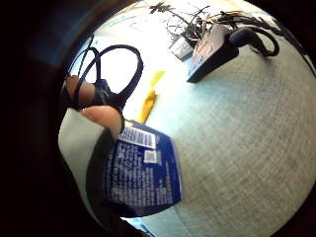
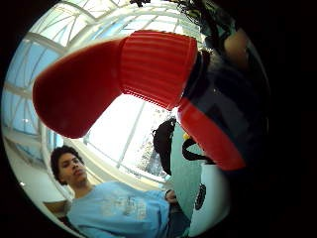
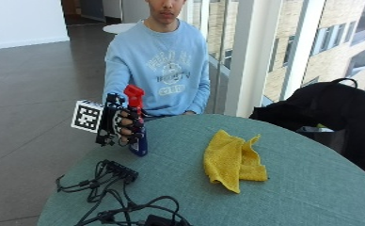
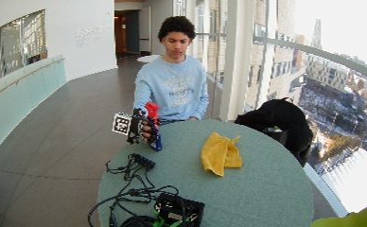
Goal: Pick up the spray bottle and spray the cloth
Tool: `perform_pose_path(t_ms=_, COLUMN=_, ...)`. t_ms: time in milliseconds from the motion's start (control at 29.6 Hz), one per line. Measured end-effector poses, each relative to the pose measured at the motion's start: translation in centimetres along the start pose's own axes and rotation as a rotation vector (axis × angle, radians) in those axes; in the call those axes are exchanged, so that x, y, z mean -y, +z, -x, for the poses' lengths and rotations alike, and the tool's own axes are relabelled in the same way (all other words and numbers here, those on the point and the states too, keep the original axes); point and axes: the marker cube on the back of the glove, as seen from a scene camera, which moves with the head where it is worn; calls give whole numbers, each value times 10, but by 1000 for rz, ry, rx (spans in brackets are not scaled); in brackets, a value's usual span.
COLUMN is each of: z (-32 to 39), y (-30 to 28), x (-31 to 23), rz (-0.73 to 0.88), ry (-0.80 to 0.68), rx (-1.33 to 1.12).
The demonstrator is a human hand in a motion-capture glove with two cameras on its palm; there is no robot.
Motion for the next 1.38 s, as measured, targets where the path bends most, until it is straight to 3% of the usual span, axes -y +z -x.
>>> perform_pose_path(t_ms=607, z=44, y=18, x=35, rz=184, ry=-76, rx=-230)
perform_pose_path(t_ms=945, z=79, y=46, x=64, rz=291, ry=-3, rx=-380)
perform_pose_path(t_ms=1384, z=95, y=99, x=93, rz=555, ry=38, rx=-580)
